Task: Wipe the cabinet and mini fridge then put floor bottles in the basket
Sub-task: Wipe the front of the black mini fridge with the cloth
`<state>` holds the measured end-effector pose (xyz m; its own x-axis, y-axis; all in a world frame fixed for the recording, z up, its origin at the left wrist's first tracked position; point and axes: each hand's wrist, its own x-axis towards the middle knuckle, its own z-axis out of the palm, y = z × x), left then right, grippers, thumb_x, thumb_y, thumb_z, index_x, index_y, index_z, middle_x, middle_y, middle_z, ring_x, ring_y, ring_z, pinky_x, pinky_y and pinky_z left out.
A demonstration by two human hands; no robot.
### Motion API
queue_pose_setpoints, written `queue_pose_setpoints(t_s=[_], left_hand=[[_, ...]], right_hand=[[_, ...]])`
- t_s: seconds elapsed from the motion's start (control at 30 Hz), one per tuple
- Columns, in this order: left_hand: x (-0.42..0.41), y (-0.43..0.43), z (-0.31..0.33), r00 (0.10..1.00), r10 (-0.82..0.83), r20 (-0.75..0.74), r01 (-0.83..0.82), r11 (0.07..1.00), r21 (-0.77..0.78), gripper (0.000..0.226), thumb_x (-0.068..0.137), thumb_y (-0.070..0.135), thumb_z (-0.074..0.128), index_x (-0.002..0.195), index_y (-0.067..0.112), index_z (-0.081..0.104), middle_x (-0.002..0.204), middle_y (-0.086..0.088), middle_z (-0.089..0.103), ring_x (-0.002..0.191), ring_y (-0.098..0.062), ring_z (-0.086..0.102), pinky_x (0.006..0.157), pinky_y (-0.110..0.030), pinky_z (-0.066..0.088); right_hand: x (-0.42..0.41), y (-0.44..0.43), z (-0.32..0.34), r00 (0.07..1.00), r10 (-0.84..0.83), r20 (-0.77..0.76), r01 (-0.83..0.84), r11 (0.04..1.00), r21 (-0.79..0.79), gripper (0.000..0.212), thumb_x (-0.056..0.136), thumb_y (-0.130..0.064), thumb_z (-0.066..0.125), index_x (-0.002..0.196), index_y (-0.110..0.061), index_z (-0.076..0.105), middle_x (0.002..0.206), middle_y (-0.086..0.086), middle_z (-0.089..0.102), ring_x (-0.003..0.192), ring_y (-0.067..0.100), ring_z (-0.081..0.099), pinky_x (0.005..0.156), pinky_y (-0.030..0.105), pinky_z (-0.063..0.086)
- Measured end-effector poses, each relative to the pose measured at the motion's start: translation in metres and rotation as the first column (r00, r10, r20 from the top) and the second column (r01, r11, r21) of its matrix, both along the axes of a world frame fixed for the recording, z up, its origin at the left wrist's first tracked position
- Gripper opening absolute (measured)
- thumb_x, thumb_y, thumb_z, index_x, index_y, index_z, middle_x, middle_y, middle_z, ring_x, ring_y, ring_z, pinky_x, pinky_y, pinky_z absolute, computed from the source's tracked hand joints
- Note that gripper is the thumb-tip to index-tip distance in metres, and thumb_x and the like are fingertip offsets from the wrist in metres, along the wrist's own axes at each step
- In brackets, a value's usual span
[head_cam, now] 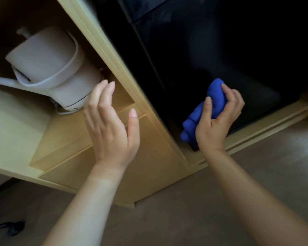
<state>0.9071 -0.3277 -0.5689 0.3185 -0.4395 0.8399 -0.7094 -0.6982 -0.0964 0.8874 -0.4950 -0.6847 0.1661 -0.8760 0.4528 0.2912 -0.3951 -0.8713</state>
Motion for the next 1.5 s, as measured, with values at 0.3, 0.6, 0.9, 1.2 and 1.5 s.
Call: queue_pose_setpoints(t_s=[0.3, 0.6, 0.9, 1.2, 1.5], left_hand=[[0.013, -0.054, 0.044, 0.957, -0.189, 0.221, 0.106, 0.934, 0.342, 0.044, 0.092, 0.024, 0.052, 0.132, 0.007, 0.042, 0.135, -0.02, 0.049, 0.127, -0.034, 0.042, 0.109, -0.044, 0.033], [0.033, -0.115, 0.072, 0.972, 0.003, 0.237, -0.1, 0.912, 0.397, 0.048, 0.089, 0.026, 0.052, 0.136, 0.016, 0.048, 0.149, -0.014, 0.035, 0.138, -0.031, 0.031, 0.113, -0.049, 0.02], [0.037, -0.115, 0.065, 0.953, 0.085, 0.29, -0.203, 0.891, 0.407, 0.051, 0.092, 0.028, 0.048, 0.142, 0.022, 0.041, 0.152, -0.021, 0.026, 0.141, -0.035, 0.024, 0.115, -0.049, 0.014], [0.037, -0.114, 0.064, 0.961, 0.065, 0.268, -0.185, 0.872, 0.454, 0.049, 0.093, 0.03, 0.047, 0.142, 0.027, 0.04, 0.154, -0.022, 0.021, 0.143, -0.036, 0.018, 0.116, -0.051, 0.009], [0.033, -0.139, 0.032, 0.977, -0.191, 0.093, 0.131, 0.886, 0.445, 0.042, 0.094, 0.029, 0.047, 0.136, 0.021, 0.048, 0.154, -0.013, 0.028, 0.143, -0.032, 0.022, 0.114, -0.055, 0.005]], right_hand=[[0.023, 0.021, 0.042, 0.991, 0.021, 0.13, -0.053, 0.966, 0.253, 0.04, 0.093, -0.022, 0.052, 0.129, -0.007, 0.046, 0.131, 0.01, 0.039, 0.12, 0.012, 0.037, 0.105, 0.022, 0.027], [0.044, 0.031, 0.011, 0.996, -0.088, -0.017, 0.089, 0.948, 0.307, 0.041, 0.091, -0.028, 0.053, 0.128, -0.018, 0.04, 0.129, 0.014, 0.042, 0.117, 0.013, 0.036, 0.103, 0.025, 0.027], [0.044, 0.013, 0.034, 0.991, -0.126, 0.05, 0.104, 0.941, 0.323, 0.039, 0.091, -0.024, 0.051, 0.126, -0.005, 0.051, 0.126, 0.01, 0.042, 0.113, 0.027, 0.043, 0.101, 0.022, 0.025], [0.037, 0.02, -0.013, 0.996, -0.085, 0.015, 0.074, 0.929, 0.363, 0.04, 0.093, -0.023, 0.05, 0.129, -0.009, 0.043, 0.127, 0.008, 0.038, 0.117, 0.009, 0.035, 0.103, 0.013, 0.022], [-0.045, -0.014, -0.051, 0.996, -0.08, -0.033, 0.082, 0.736, 0.672, 0.033, 0.099, -0.034, 0.043, 0.13, -0.027, 0.039, 0.133, -0.004, 0.044, 0.118, 0.002, 0.045, 0.104, 0.022, 0.036]])
